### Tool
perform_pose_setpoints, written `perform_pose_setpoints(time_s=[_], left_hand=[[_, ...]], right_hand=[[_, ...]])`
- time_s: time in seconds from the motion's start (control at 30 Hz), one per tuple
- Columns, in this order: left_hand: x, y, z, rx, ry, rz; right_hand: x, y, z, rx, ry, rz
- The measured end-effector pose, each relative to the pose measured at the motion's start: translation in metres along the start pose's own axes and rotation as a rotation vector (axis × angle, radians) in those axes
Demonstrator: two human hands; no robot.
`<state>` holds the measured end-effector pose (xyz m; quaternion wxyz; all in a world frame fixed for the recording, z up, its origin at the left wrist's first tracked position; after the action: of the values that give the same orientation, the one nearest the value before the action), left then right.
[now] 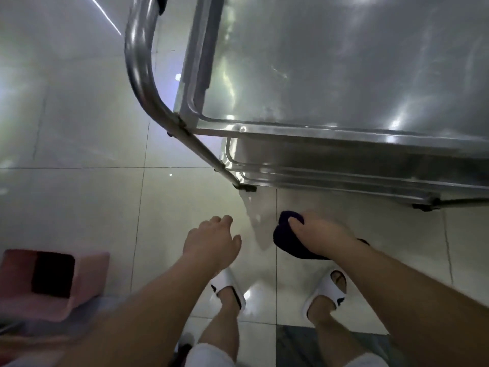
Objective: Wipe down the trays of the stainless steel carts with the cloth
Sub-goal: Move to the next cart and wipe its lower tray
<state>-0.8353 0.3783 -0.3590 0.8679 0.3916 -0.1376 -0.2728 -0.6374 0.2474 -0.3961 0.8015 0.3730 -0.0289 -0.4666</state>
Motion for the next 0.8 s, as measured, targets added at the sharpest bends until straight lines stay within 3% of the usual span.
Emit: perform_pose_setpoints(time_s=[0.3,0.5,0.8], left_hand=[[0.004,-0.116,-0.100,0.030,-0.065,-0.041],[0.001,-0.155,-0.172,0.161,-0.219,-0.188],[-0.004,-0.202,-0.295,0.365,-0.337,-0.239]], right_hand=[[0.047,-0.057,-0.095,0.156,0.057,0.136],[0.059,-0.098,-0.177,0.170,0.058,0.123],[0.058,-0.138,-0.306,0.402,0.199,0.205]])
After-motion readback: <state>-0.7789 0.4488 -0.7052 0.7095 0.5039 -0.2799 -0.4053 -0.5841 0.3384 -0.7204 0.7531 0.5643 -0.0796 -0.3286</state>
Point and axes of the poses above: each hand's wrist, its own z-axis away from the middle knuckle, its own y-axis out of the back of the hand, x = y × z, the point moved 3 cm from there along -z, towards the middle knuckle, and after that the axes turned 7 degrees about x, right-handed, at the moved point
